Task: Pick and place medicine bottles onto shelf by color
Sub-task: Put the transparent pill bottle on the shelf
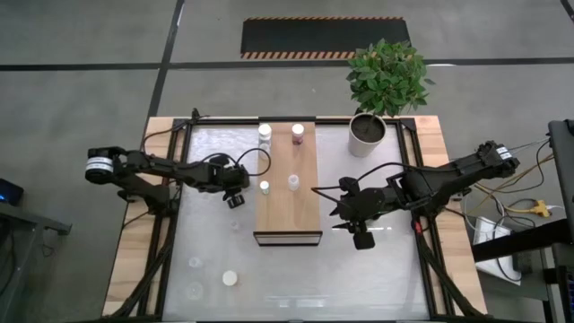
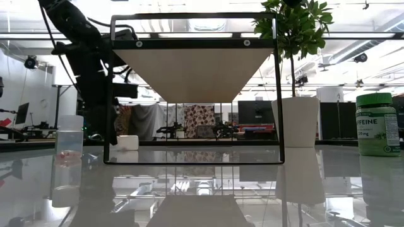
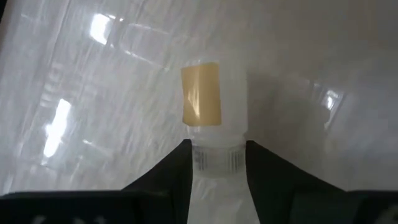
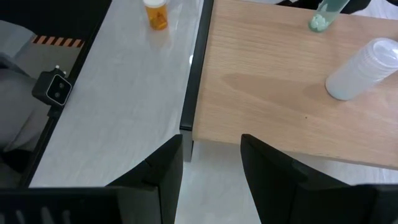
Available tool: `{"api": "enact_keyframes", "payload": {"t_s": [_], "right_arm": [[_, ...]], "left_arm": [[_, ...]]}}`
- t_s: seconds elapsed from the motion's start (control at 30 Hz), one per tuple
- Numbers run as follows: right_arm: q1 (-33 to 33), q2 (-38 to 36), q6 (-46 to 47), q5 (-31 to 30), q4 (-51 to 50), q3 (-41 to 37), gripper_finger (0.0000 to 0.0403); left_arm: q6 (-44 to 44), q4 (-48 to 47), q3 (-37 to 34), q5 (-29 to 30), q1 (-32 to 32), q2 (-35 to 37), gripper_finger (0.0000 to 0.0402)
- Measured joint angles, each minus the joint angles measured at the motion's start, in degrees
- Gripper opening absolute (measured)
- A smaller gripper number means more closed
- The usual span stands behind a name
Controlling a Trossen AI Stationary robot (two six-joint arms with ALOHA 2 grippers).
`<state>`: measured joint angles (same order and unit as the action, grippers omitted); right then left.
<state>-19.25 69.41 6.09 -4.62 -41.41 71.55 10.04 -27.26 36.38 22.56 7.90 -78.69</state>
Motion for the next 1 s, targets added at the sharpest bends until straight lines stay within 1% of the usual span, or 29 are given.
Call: {"api": "enact_keyframes", "payload": {"t_s": [0.17,0.3,0.4,0.6,0.7,0.8,0.9,0.97,1.0], "right_arm": [[0.0,0.0,0.6,0.0,0.0,0.0,0.015],[0.0,0.0,0.6,0.0,0.1,0.0,0.015],[0.0,0.0,0.6,0.0,0.2,0.0,0.015],[0.0,0.0,0.9,-0.2,1.0,0.0,0.015],[0.0,0.0,1.9,-1.3,2.5,0.0,0.0151],[0.0,0.0,0.5,-1.9,4.3,-0.5,0.016],[0.0,0.0,-0.9,-5.0,7.8,-1.4,0.0173],[0.0,0.0,-1.9,-6.0,9.7,-2.5,0.0181],[0.0,0.0,-2.7,-6.0,11.0,-3.2,0.0184]], "left_arm": [[0.1,-5.7,2.0,2.1,0.0,4.7,0.0111],[0.0,-7.2,3.0,2.8,0.0,10.5,0.011],[0.1,-10.1,4.3,3.0,-0.1,15.2,0.011],[0.1,-16.0,9.1,3.6,-0.3,23.2,0.011],[-0.3,-15.9,11.7,4.1,-1.2,26.6,0.0109],[-1.6,-15.6,14.4,4.7,-2.8,29.0,0.0109],[-3.2,-15.3,16.6,6.9,-5.6,30.5,0.0109],[-4.2,-14.5,18.0,8.5,-7.9,31.1,0.0109],[-4.9,-12.7,18.4,9.0,-9.3,31.2,0.0109]]}}
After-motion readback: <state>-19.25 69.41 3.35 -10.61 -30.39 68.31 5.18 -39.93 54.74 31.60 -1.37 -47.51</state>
